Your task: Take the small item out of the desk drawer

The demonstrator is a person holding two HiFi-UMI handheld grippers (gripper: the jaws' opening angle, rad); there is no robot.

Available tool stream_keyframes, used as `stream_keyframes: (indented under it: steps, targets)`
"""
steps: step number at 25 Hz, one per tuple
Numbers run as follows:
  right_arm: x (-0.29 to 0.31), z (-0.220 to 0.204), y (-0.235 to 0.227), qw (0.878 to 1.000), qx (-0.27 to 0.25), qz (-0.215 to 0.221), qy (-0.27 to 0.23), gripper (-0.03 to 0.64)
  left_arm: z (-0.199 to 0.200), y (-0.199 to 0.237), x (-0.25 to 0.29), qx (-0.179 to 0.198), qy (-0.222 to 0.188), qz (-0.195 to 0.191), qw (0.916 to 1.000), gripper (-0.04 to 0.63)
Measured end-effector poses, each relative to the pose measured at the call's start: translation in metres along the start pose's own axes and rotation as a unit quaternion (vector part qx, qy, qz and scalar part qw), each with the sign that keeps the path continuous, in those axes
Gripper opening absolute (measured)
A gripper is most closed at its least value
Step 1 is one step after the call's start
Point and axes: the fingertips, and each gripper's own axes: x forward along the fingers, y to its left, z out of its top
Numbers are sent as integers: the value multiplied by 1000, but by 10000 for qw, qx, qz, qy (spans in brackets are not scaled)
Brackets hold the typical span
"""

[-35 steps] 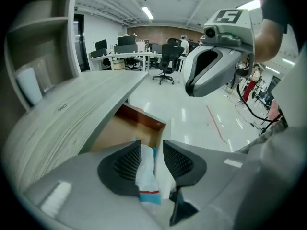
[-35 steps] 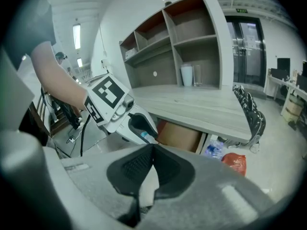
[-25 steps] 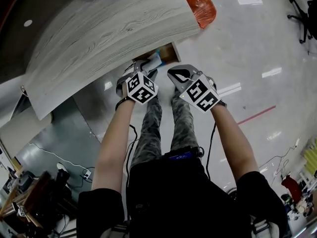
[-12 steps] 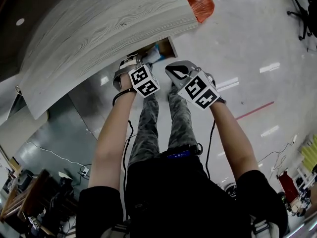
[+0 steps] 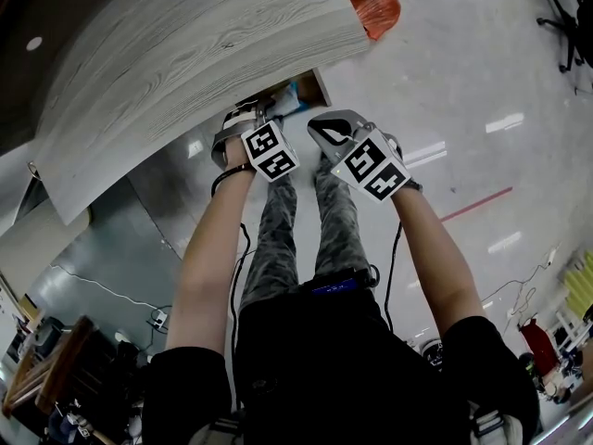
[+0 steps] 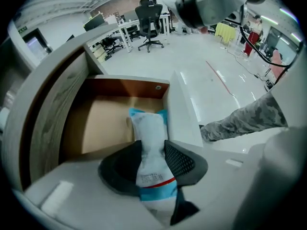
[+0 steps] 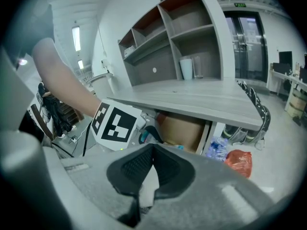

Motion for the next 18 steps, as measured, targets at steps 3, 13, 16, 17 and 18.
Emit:
stream_keyframes:
  steps: [3,13,16,17,18]
  targets:
    - [-1,2,-2,10000,-27,-8,10,3,-1,0,-2,-72,-7,-47,10000,147]
    - [-10,6,-4,9999,-52,-57,72,3,10,6,-25,-324,-278,-12,9991,144]
    - [-13,9,-2,9999,-67,-58,96,3,12,6,-34,-346,-326,-61,9989,144]
    - [-14,11,-2,9999,-72,-63,93,3,12,6,-37,-358,-348,-77,9987,144]
    - [-15,14,-2,9999,-80,-70,88,3,13,6,-41,-374,-373,-89,9986,144]
